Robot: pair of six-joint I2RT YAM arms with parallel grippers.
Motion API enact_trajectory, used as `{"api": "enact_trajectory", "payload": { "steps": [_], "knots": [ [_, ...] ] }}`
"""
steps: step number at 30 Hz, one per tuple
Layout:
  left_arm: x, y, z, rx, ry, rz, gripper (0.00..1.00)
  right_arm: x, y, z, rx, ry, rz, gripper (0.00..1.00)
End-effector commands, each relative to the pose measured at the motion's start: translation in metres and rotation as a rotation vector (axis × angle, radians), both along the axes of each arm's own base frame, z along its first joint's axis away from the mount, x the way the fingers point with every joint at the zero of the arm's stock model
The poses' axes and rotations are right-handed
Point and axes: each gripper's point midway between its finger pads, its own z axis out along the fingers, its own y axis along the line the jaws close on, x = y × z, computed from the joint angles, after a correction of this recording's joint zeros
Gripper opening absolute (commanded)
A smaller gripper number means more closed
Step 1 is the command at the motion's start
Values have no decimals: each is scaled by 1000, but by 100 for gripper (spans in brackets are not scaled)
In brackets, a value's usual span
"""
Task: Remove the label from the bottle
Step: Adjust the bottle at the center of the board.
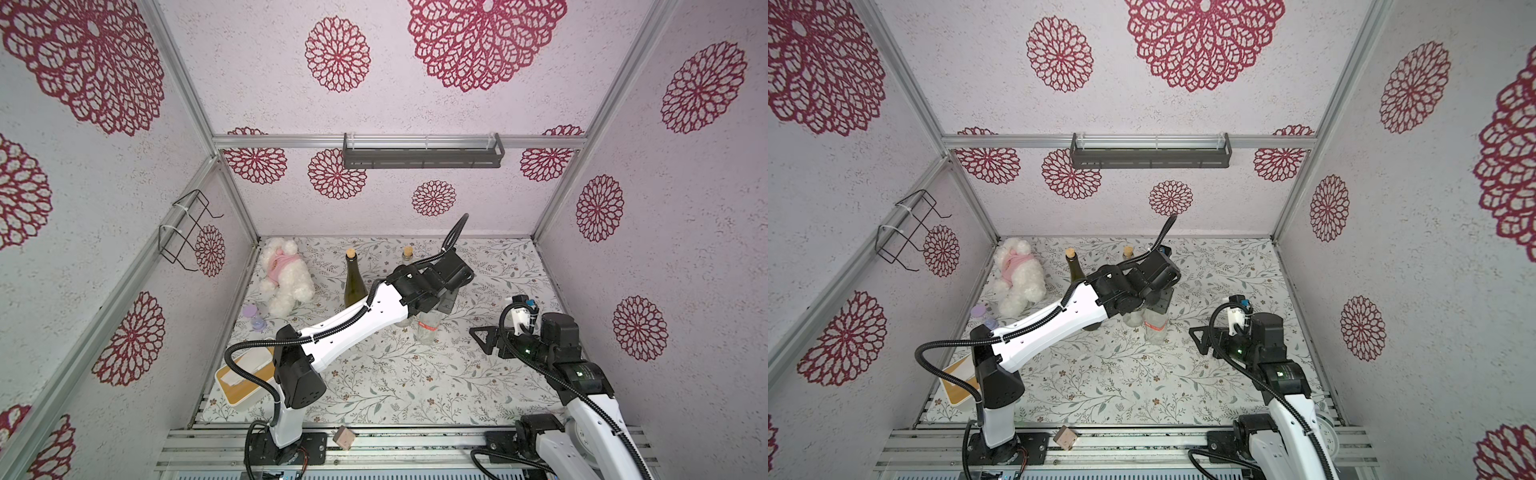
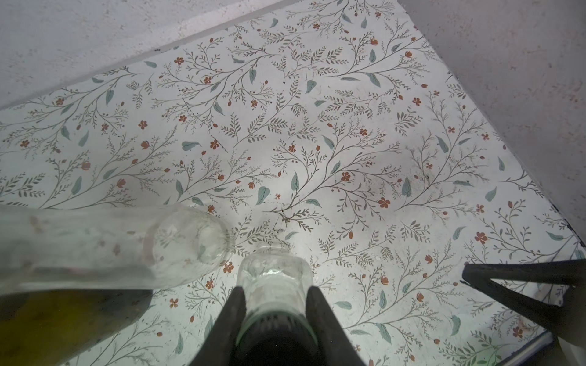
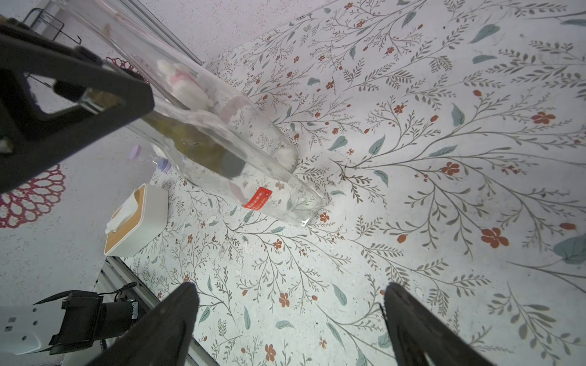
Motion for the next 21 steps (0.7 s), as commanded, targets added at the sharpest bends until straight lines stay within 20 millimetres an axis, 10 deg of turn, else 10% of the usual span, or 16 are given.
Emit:
{"api": "enact_trajectory", "payload": {
  "steps": [1,21],
  "knots": [
    [4,-5,24,-68,-48,45,12,3,-1,12,-13,-41,6,94],
    [0,-13,13,-80,-34,32,52,-1,-5,7,-28,-16,-1,94]
  ]
}}
